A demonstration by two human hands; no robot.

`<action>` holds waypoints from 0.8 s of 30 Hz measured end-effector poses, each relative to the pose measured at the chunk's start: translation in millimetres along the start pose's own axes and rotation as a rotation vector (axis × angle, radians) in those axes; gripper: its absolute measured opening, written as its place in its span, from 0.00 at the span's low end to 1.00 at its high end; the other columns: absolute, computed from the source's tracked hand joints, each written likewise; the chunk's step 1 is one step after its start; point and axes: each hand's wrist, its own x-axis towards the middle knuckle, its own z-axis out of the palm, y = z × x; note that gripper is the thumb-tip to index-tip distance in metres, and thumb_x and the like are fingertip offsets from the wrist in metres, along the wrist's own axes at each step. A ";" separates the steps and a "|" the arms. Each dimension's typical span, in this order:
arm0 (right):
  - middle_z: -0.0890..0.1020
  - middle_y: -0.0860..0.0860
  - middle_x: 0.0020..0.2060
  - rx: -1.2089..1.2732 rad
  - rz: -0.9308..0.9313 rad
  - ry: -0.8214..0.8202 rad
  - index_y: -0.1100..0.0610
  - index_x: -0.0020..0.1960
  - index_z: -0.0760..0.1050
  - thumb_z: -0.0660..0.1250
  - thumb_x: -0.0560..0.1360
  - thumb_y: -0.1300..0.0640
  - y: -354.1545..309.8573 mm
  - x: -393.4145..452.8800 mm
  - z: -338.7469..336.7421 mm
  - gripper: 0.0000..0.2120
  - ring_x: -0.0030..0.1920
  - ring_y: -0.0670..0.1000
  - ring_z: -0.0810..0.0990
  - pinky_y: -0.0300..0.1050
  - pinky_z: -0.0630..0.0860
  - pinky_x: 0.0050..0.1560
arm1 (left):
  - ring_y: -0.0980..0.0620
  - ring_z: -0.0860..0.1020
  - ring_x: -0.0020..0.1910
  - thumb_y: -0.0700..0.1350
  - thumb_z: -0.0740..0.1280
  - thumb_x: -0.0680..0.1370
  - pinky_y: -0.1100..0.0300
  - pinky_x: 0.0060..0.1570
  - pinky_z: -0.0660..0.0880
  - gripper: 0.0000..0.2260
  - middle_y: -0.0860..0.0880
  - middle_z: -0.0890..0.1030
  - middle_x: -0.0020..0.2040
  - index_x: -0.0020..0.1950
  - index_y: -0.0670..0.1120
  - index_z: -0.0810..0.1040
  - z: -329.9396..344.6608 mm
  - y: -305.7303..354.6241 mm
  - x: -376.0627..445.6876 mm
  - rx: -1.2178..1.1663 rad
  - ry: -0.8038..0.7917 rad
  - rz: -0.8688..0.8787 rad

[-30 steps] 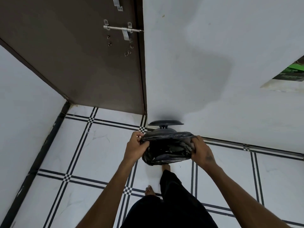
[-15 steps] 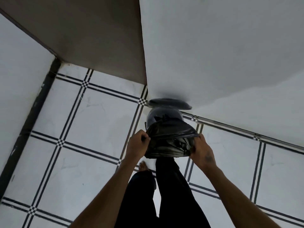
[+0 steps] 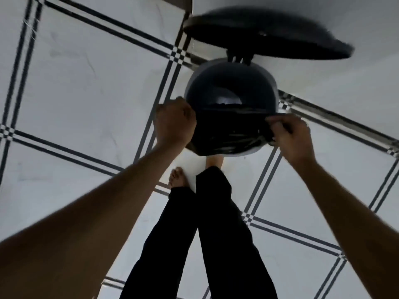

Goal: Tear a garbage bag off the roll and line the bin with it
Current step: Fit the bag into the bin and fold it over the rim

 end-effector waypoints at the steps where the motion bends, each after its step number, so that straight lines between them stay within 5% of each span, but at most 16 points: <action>1: 0.85 0.48 0.43 0.042 0.013 0.016 0.49 0.46 0.85 0.65 0.73 0.52 9.7 17.8 9.9 0.10 0.46 0.50 0.85 0.54 0.82 0.50 | 0.44 0.78 0.47 0.42 0.58 0.79 0.55 0.44 0.70 0.11 0.45 0.82 0.47 0.54 0.42 0.78 12.9 -1.6 12.4 -0.029 0.001 -0.034; 4: 0.85 0.45 0.41 0.090 -0.053 0.002 0.50 0.45 0.85 0.67 0.76 0.57 19.7 60.3 25.9 0.08 0.45 0.44 0.83 0.46 0.81 0.53 | 0.47 0.76 0.47 0.42 0.55 0.82 0.57 0.42 0.65 0.10 0.45 0.80 0.50 0.59 0.43 0.73 38.3 -2.1 44.9 -0.083 0.028 -0.073; 8: 0.85 0.45 0.42 0.139 -0.151 -0.118 0.54 0.50 0.84 0.68 0.78 0.61 22.9 98.4 27.6 0.06 0.42 0.37 0.82 0.32 0.76 0.48 | 0.41 0.79 0.54 0.44 0.55 0.82 0.54 0.47 0.70 0.11 0.43 0.82 0.53 0.60 0.44 0.73 62.4 -5.4 78.6 -0.092 0.142 -0.018; 13: 0.86 0.45 0.39 0.249 -0.070 -0.164 0.50 0.43 0.85 0.69 0.78 0.54 17.1 135.1 11.9 0.08 0.45 0.47 0.83 0.44 0.79 0.53 | 0.46 0.80 0.51 0.50 0.57 0.82 0.59 0.45 0.68 0.12 0.47 0.83 0.48 0.59 0.47 0.76 63.8 -1.1 112.9 -0.118 0.193 0.106; 17: 0.87 0.53 0.48 0.358 -0.025 -0.100 0.58 0.50 0.85 0.69 0.75 0.61 11.7 156.7 -3.2 0.07 0.51 0.55 0.86 0.50 0.83 0.55 | 0.52 0.80 0.53 0.55 0.62 0.80 0.64 0.50 0.71 0.14 0.50 0.84 0.51 0.54 0.49 0.82 55.6 16.4 139.1 -0.119 0.136 0.152; 20: 0.87 0.54 0.48 0.399 0.014 -0.112 0.59 0.53 0.85 0.70 0.74 0.60 10.2 170.1 -4.3 0.09 0.47 0.54 0.87 0.47 0.83 0.48 | 0.55 0.79 0.47 0.54 0.65 0.78 0.63 0.46 0.71 0.13 0.50 0.82 0.46 0.50 0.46 0.84 57.6 25.9 164.9 -0.167 0.029 0.067; 24: 0.87 0.58 0.51 0.443 0.048 -0.175 0.59 0.54 0.85 0.72 0.71 0.58 14.0 184.2 -0.4 0.13 0.52 0.58 0.86 0.53 0.81 0.58 | 0.54 0.80 0.40 0.52 0.71 0.74 0.62 0.41 0.75 0.11 0.51 0.81 0.38 0.37 0.47 0.80 56.9 33.9 178.7 -0.339 -0.103 -0.109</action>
